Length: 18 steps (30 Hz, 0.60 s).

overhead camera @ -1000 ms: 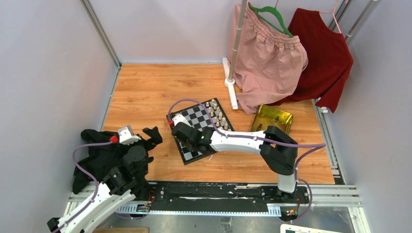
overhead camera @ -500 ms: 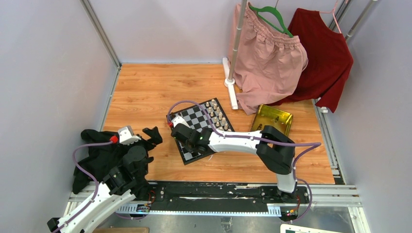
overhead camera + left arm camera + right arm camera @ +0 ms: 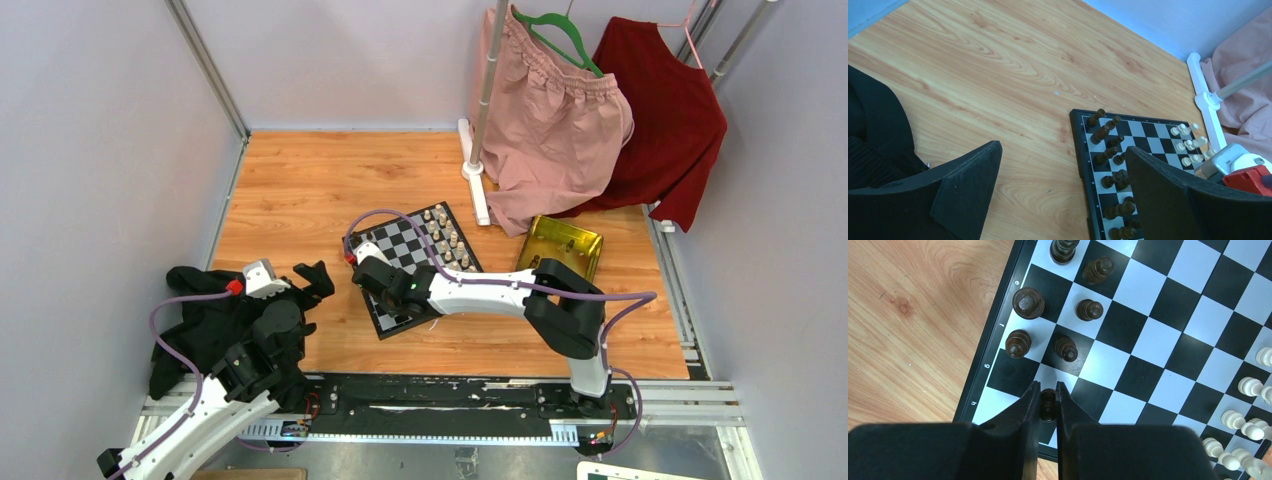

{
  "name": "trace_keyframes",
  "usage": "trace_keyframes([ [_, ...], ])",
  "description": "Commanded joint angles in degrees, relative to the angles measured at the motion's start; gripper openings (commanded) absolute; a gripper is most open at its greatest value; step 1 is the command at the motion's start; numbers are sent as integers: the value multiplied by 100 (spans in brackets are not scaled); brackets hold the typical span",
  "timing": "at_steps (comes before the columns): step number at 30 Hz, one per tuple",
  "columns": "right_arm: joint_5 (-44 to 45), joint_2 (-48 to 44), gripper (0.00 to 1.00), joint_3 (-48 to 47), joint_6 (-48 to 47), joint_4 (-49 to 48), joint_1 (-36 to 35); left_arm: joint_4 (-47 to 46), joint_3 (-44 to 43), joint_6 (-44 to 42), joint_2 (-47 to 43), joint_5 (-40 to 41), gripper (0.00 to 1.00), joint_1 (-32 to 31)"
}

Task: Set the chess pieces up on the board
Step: Place the chess piece on the chessboard.

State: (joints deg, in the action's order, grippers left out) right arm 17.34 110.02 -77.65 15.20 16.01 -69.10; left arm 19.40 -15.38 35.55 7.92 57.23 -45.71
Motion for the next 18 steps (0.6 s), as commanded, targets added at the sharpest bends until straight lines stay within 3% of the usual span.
trace_keyframes([
  [1, -19, 90, 0, 99, 32, -52, -74, -84, -14, 66, -28, 165, 100, -8],
  [18, -38, 206, 1, 100, 18, -88, -73, -67, 16, 77, -52, 165, 100, -8],
])
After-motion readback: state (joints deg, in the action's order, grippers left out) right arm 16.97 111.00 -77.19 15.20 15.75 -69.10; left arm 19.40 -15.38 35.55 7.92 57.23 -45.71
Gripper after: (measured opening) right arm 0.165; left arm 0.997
